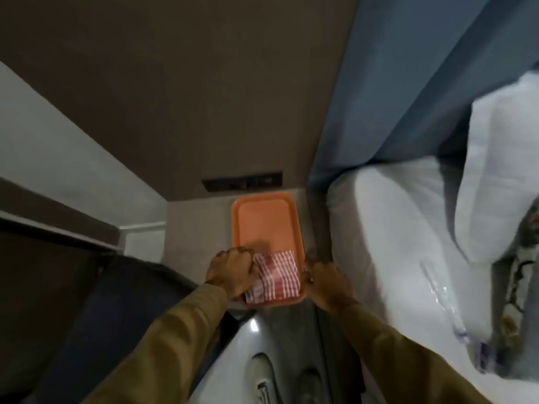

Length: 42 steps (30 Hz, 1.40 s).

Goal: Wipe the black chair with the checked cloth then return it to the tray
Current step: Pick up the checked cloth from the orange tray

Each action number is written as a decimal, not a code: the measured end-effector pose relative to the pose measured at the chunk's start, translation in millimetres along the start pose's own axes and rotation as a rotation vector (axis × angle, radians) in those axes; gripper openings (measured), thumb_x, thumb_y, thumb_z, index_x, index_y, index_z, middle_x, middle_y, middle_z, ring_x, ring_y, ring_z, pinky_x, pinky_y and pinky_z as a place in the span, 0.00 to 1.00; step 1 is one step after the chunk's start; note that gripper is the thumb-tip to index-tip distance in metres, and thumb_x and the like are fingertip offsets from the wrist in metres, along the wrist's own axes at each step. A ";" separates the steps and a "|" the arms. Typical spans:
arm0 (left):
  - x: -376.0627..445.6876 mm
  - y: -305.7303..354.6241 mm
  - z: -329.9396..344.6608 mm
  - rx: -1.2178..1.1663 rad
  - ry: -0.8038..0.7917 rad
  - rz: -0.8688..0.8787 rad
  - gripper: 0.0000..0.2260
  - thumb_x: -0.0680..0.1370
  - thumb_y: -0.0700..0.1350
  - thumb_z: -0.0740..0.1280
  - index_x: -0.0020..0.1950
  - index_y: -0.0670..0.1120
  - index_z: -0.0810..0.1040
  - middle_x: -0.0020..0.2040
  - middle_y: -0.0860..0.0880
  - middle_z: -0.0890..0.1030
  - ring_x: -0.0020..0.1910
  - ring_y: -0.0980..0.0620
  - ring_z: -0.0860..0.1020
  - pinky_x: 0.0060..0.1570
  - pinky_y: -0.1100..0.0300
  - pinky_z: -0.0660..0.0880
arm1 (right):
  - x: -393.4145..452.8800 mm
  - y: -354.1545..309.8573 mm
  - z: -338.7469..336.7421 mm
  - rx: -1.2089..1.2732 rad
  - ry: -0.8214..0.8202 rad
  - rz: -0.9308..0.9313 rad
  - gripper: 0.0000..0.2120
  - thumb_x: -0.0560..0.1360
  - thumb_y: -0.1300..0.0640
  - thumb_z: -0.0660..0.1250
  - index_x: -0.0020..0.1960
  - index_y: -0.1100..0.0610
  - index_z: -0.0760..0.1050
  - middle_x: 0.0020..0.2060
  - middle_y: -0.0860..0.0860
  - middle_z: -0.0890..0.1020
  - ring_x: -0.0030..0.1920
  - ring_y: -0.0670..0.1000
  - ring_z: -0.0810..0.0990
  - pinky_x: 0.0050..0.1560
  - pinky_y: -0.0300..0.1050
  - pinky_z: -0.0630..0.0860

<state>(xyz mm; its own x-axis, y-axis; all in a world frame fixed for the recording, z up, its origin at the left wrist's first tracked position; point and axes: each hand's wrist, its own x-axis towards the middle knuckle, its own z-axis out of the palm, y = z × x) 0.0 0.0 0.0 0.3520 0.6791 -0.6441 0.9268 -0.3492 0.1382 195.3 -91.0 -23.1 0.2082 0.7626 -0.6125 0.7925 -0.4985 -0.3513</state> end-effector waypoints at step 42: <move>0.9 -57.3 160.5 0.019 0.222 0.182 0.28 0.88 0.46 0.60 0.89 0.45 0.61 0.87 0.44 0.66 0.86 0.45 0.66 0.88 0.47 0.56 | -2.3 46.3 162.8 1.106 0.428 0.351 0.17 0.81 0.61 0.67 0.69 0.57 0.71 0.58 0.51 0.81 0.52 0.50 0.84 0.58 0.49 0.81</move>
<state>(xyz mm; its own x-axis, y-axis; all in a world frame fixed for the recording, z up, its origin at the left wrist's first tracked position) -73.8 -83.1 -129.3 0.5340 0.7282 -0.4296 0.8441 -0.4885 0.2212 138.2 -183.0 -153.2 0.6473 0.4868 -0.5865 -0.2113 -0.6248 -0.7517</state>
